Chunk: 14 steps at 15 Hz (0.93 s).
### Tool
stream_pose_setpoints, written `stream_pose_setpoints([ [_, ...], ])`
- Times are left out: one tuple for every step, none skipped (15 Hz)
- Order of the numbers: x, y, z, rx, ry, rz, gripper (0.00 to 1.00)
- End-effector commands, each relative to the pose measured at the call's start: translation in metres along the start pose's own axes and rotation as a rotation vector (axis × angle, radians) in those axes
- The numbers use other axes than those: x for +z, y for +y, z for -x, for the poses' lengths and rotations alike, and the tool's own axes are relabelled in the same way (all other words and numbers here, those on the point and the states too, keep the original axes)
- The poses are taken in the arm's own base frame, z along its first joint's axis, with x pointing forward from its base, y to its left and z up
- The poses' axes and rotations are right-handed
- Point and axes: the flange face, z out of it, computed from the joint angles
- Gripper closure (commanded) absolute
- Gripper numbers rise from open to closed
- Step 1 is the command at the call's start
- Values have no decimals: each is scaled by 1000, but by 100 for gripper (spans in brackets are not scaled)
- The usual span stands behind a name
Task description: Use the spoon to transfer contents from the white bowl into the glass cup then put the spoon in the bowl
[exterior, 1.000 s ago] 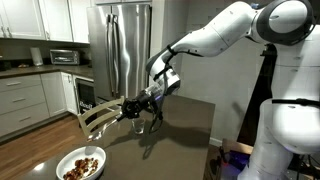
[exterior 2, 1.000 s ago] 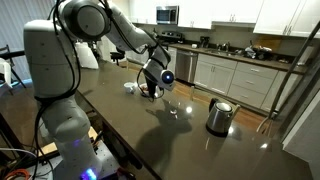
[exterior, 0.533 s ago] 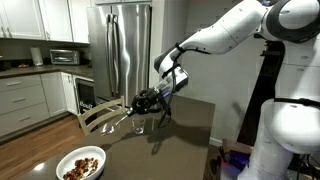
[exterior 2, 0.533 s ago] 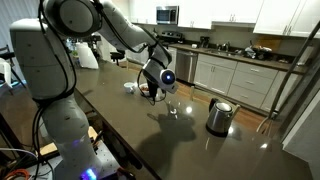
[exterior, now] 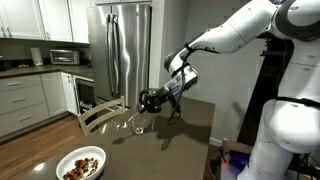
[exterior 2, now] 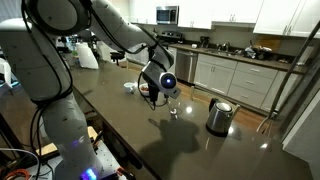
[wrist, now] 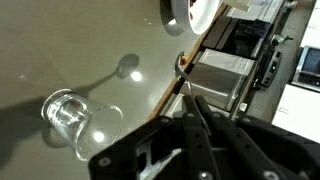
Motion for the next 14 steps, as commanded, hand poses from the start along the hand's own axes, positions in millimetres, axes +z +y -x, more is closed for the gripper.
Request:
stream_pose_setpoints([
  [-24, 6, -1, 29, 35, 19, 98],
  [-29, 8, -3, 34, 44, 20, 98],
  [-32, 11, -5, 38, 54, 24, 98],
  [-36, 13, -7, 43, 63, 28, 98],
  [-39, 15, -10, 46, 75, 34, 98],
  [-42, 16, -12, 49, 86, 40, 98],
  [-45, 18, -14, 52, 97, 48, 98],
  [-47, 20, -17, 54, 106, 55, 98],
  [-49, 22, -19, 58, 113, 60, 98],
  [-50, 25, -21, 61, 120, 65, 98],
  [-52, 27, -23, 65, 125, 68, 98],
  [-54, 29, -24, 69, 129, 70, 98],
  [-56, 31, -26, 71, 132, 72, 98],
  [-58, 32, -28, 74, 133, 72, 98],
])
